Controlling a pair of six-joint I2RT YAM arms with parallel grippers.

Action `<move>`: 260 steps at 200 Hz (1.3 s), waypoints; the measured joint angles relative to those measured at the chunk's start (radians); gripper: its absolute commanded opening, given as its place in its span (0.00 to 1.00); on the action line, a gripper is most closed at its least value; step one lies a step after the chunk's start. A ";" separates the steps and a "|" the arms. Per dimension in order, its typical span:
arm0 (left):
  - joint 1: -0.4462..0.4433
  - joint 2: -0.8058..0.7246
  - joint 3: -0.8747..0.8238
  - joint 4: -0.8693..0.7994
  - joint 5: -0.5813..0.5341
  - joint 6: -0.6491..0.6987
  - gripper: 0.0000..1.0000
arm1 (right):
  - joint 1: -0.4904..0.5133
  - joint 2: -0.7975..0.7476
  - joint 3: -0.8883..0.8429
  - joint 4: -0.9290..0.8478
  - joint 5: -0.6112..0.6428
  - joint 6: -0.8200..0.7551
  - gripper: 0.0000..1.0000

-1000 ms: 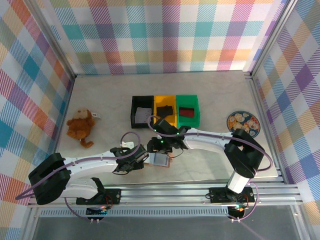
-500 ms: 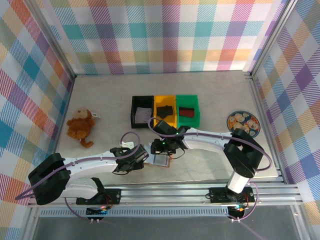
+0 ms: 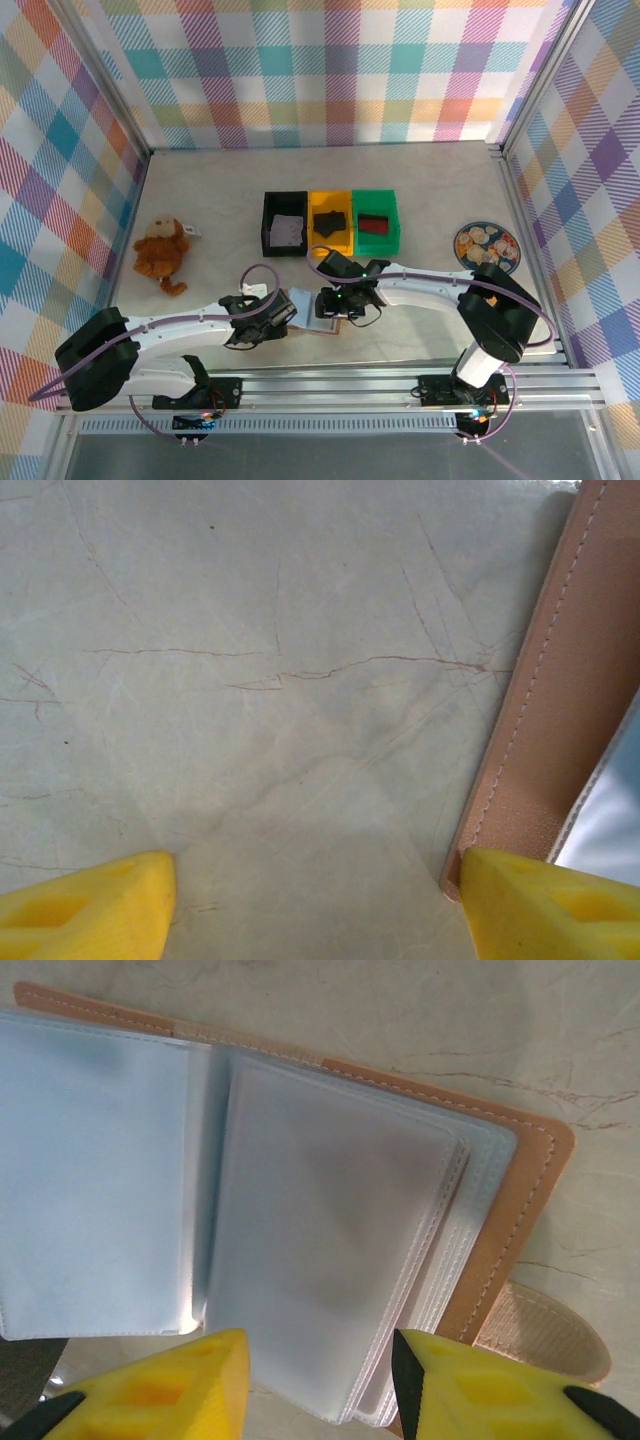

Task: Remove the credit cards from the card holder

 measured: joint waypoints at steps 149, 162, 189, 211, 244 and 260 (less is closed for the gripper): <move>0.000 0.005 0.000 0.001 0.000 0.003 0.74 | 0.000 0.071 0.029 0.037 -0.034 0.002 0.41; 0.000 0.006 0.000 0.001 0.000 0.003 0.74 | 0.000 0.080 0.039 0.048 -0.047 0.002 0.41; 0.000 0.006 0.000 0.001 0.000 0.004 0.74 | 0.000 0.085 0.058 0.059 -0.057 0.002 0.40; 0.000 0.006 0.000 0.001 0.000 0.004 0.74 | 0.000 0.085 0.074 0.056 -0.056 -0.001 0.39; 0.000 0.010 0.002 0.001 0.000 0.007 0.74 | 0.001 0.088 0.104 0.055 -0.058 -0.005 0.39; 0.000 0.010 0.002 0.000 -0.001 0.007 0.74 | 0.006 0.100 0.129 0.059 -0.066 -0.005 0.40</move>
